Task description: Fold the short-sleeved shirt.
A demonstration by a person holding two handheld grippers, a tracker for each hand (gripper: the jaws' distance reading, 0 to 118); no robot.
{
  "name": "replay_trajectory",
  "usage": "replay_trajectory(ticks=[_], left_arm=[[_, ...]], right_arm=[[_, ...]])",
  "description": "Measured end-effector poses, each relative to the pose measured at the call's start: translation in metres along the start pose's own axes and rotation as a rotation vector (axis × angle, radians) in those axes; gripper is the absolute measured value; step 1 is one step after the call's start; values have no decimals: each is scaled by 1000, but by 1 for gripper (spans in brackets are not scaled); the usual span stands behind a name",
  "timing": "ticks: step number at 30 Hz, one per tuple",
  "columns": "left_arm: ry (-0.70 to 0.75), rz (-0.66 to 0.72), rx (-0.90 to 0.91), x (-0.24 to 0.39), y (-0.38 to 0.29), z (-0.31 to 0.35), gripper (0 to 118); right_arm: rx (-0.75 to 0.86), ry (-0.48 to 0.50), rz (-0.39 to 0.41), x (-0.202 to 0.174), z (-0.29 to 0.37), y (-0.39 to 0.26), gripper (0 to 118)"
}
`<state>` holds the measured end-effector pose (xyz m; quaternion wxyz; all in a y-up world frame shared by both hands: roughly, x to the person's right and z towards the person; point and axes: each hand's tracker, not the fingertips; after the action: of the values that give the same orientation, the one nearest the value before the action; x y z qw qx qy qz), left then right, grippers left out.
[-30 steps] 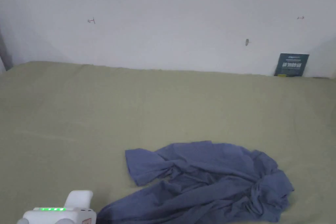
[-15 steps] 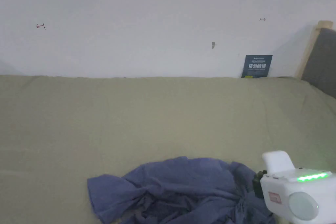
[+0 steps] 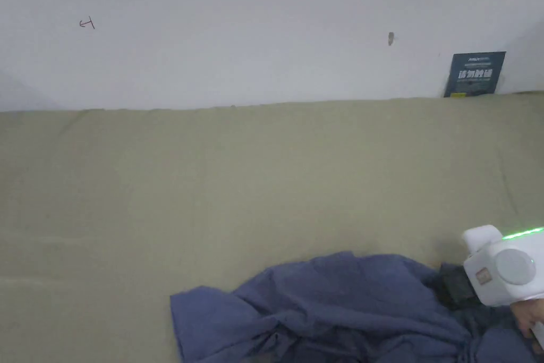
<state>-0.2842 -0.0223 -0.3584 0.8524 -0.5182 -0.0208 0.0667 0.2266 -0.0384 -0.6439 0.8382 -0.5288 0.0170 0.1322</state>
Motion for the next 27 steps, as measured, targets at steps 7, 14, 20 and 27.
replay_trajectory(ticks=[7, 14, 20, 27], left_arm=[[30, -29, 5, 10, -2, -1, 1], [29, -3, 12, 8, 2, 10, 2], [19, 19, 131, 0, 27, 64, 1], [92, -1, 365, -3, 78, 169, 1]], right_arm=[[80, 102, 23, -5, 43, -6, 3], [171, 82, 25, 0, 117, -33, 4], [299, 114, -50, 32, 206, -53, 4], [493, 129, -153, 76, 330, -85, 4]])
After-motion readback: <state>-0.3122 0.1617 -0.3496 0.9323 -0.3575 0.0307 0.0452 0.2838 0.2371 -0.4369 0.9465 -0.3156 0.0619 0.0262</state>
